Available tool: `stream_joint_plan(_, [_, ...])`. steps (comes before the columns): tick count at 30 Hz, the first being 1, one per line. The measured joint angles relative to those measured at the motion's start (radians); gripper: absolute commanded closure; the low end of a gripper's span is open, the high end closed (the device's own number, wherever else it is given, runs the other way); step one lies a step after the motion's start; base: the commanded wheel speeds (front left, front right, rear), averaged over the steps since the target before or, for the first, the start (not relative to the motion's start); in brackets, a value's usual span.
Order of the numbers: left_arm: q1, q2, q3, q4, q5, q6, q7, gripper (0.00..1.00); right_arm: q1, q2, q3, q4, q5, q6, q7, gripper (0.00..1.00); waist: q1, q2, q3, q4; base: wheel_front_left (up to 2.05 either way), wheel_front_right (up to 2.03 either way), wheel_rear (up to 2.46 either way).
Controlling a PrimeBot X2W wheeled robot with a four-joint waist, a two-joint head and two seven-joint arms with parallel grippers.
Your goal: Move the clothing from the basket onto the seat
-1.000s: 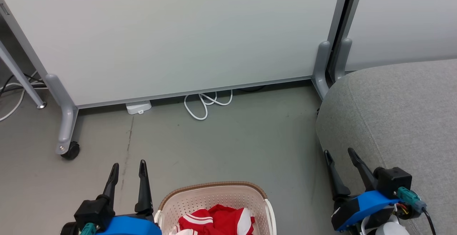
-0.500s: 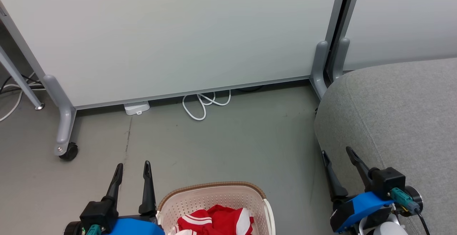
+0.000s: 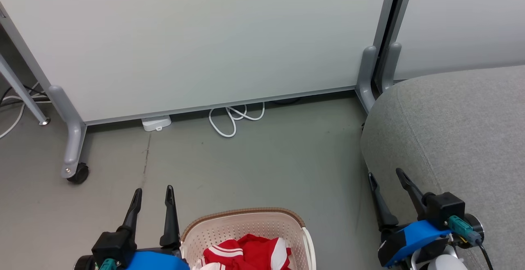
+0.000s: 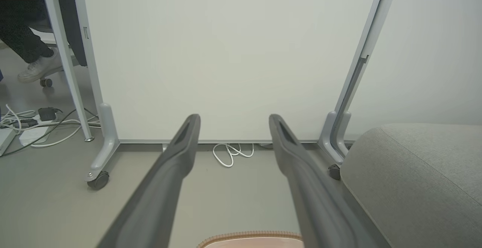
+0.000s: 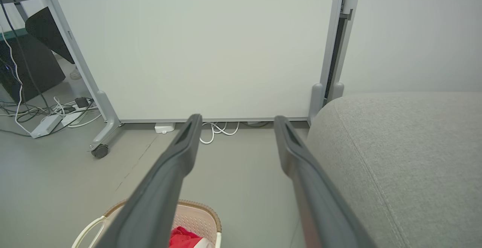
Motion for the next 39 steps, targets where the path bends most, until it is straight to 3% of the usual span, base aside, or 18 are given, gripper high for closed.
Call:
stream_joint_plan(8, [-0.012,0.000,-0.021,0.035,-0.041,-0.007,0.000,0.00,-0.048,-0.001,0.027,-0.053,-0.011,0.000,0.005,0.00,0.0000,0.0000,0.072,-0.015,0.00,0.00,0.00])
stream_joint_plan(16, [-0.135,0.013,-0.029,0.118,-0.014,-0.031,-0.001,0.00,-0.186,-0.001,0.074,-0.147,-0.038,0.000,0.009,0.00,0.0000,0.0000,0.251,-0.042,0.00,0.00,0.00])
stream_joint_plan(30, [-0.444,0.035,-0.104,0.412,0.008,-0.078,0.032,0.00,-0.411,-0.002,0.091,-0.236,-0.056,0.000,-0.024,0.00,0.0003,0.0000,0.647,-0.089,0.00,0.00,0.00])
stream_joint_plan(39, [-0.542,0.032,-0.124,0.600,-0.017,-0.083,0.095,0.00,-0.451,-0.002,0.127,-0.209,0.005,0.000,-0.049,0.00,0.0003,0.0000,0.796,-0.122,0.00,0.00,0.00])
